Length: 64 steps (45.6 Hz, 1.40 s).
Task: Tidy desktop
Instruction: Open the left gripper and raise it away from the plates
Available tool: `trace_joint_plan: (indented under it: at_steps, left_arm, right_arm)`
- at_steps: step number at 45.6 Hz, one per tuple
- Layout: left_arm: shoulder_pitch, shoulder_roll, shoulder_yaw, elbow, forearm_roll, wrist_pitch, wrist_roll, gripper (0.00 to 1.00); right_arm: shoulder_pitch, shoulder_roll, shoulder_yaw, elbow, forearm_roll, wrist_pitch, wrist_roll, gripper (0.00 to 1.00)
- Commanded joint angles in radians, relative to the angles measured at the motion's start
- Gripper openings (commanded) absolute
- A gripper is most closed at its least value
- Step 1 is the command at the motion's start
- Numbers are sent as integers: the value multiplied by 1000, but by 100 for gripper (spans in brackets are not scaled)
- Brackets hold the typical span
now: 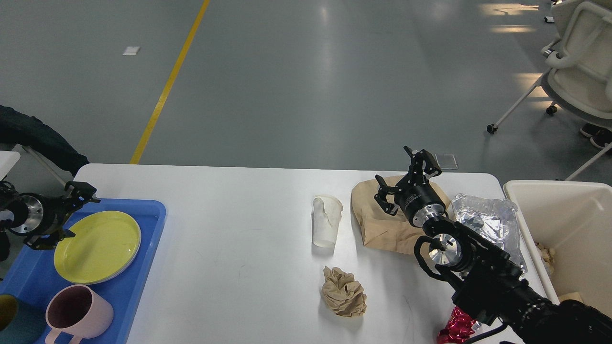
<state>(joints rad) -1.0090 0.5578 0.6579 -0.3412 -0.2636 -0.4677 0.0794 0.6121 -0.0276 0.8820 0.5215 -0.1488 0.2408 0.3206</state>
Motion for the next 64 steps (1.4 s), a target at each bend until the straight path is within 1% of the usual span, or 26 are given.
trace_joint_plan:
  at_steps: [1, 4, 7, 15, 24, 31, 35, 38, 41, 51, 64]
  left_arm:
    - [49, -15, -226, 21, 7, 141, 0, 96]
    - [76, -27, -349, 25, 7, 196, 2, 96]
    - [101, -41, -464, 25, 7, 218, 2, 96]
    - [135, -45, -731, 25, 7, 216, 0, 96]
    - [139, -64, -1012, 25, -3, 213, -1, 96]
    - [142, -70, -1277, 25, -5, 213, -1, 96]
    - [148, -70, -1388, 25, -5, 215, 0, 96]
    - [148, -72, -1431, 25, -5, 216, 0, 96]
    - [147, -72, -1446, 25, -5, 218, 0, 96]
    - [132, -110, -1448, 25, -3, 216, -1, 96]
    - [82, -142, -1448, 24, -3, 224, -3, 96]
  right_arm:
    - [0, 0, 0, 0, 0, 0, 0, 100]
    - [0, 0, 0, 0, 0, 0, 0, 100]
    - [0, 0, 0, 2, 0, 0, 0, 100]
    - [0, 0, 0, 0, 0, 0, 0, 100]
    - [0, 0, 0, 0, 0, 0, 0, 100]
    - [0, 0, 0, 0, 0, 0, 0, 100]
    - [0, 0, 0, 0, 0, 0, 0, 100]
    - [0, 0, 0, 2, 0, 0, 0, 100]
    - [0, 0, 0, 2, 0, 0, 0, 100]
    - [0, 0, 0, 0, 0, 0, 0, 100]
    - [0, 0, 0, 0, 0, 0, 0, 100]
